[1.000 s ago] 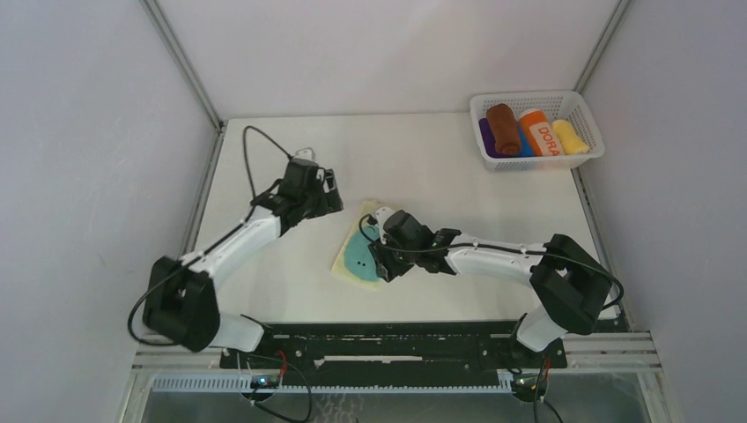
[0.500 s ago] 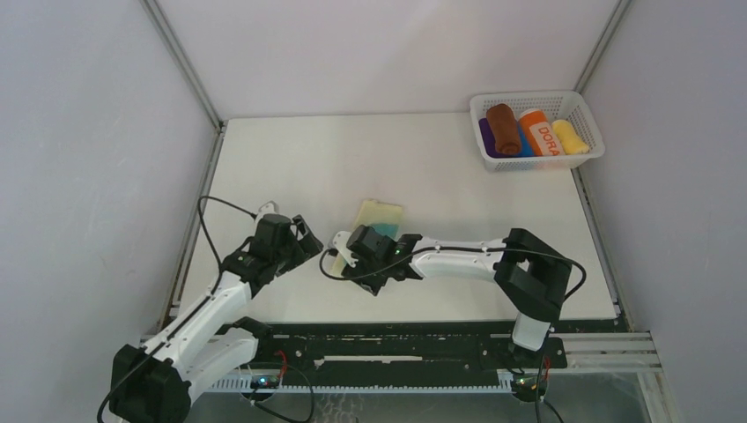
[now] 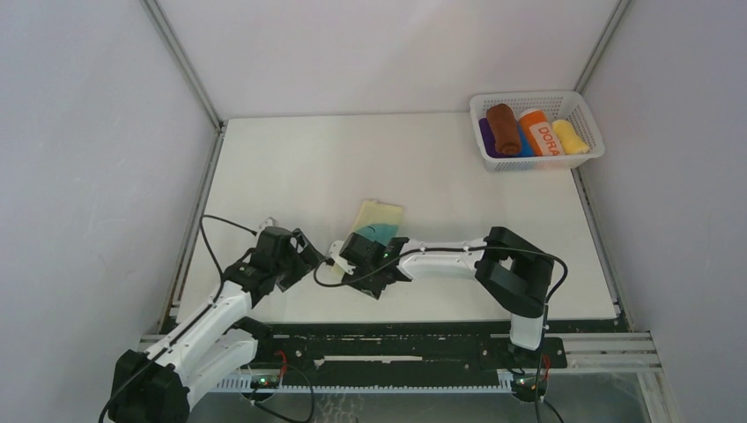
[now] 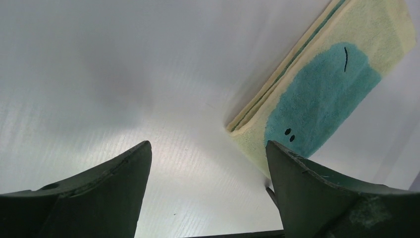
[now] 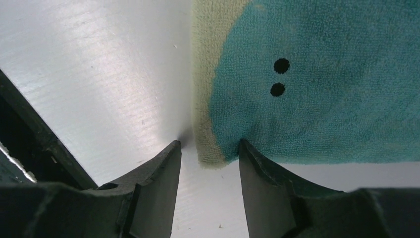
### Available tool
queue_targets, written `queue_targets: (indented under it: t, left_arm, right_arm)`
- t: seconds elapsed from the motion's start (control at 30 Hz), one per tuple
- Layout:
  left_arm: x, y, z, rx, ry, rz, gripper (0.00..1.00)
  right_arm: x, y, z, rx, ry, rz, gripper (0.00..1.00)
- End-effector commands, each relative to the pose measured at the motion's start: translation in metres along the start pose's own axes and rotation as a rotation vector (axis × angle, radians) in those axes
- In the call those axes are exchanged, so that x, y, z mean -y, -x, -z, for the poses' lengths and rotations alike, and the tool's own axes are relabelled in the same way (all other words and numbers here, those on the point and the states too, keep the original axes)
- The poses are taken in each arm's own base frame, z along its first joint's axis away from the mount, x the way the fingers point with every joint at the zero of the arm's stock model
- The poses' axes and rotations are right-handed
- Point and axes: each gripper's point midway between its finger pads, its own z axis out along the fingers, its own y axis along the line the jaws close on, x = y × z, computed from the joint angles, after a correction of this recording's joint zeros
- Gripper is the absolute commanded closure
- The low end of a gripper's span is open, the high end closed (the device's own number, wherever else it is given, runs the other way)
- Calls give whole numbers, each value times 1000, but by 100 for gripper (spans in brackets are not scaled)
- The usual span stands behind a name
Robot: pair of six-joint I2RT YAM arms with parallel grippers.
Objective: Roll the towels
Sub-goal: Roll the towel at the center of the board.
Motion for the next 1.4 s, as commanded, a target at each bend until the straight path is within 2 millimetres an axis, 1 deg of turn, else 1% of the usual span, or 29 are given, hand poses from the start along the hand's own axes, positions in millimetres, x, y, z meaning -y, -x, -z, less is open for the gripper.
queue_targets:
  t: [0.0,0.13,0.2,0.23,0.3,0.4,0.5,0.6,0.7,0.77,0.93,1.13,1.3,1.37]
  left_arm:
    - [1,-4,-5,-11,-10,59,10]
    - [-1,-9,-7,-30,-9,85,11]
    - [-1,-12,-9,-40,-17,101,11]
    - [-1,-14,-9,-45,-18,110,12]
    - [0,-16,-10,-53,-22,123,12]
    - [3,-18,-11,-65,-35,137,12]
    - [7,-21,-12,-78,-51,153,13]
    - [12,-25,-13,-95,-66,174,13]
    - [18,-29,-15,-113,-79,185,14]
    - [21,-30,-15,-117,-75,182,15]
    - [25,-31,-19,-124,-69,189,19]
    - [31,-26,-25,-106,-52,196,26]
    - [31,-22,-33,-91,-19,196,35]
    - [30,-24,-36,-96,-11,198,39]
  right_arm:
    - [1,1,-7,-33,-40,40,55]
    - [9,-17,-15,-107,-98,37,57]
    - [12,-21,-16,-124,-120,29,60]
    - [12,-21,-16,-126,-119,22,63]
    - [7,-18,-15,-102,-85,1,70]
    - [-8,-3,-9,-28,21,-52,80]
    - [-16,11,-4,44,116,-145,91]
    - [-19,18,-3,88,187,-228,97]
    - [-22,22,-3,115,255,-291,99]
    - [-20,25,-3,136,294,-333,100]
    - [-17,28,4,186,406,-436,100]
    - [-18,26,1,180,428,-475,100]
    - [-16,27,1,192,451,-512,100]
    - [-15,27,1,196,452,-527,100]
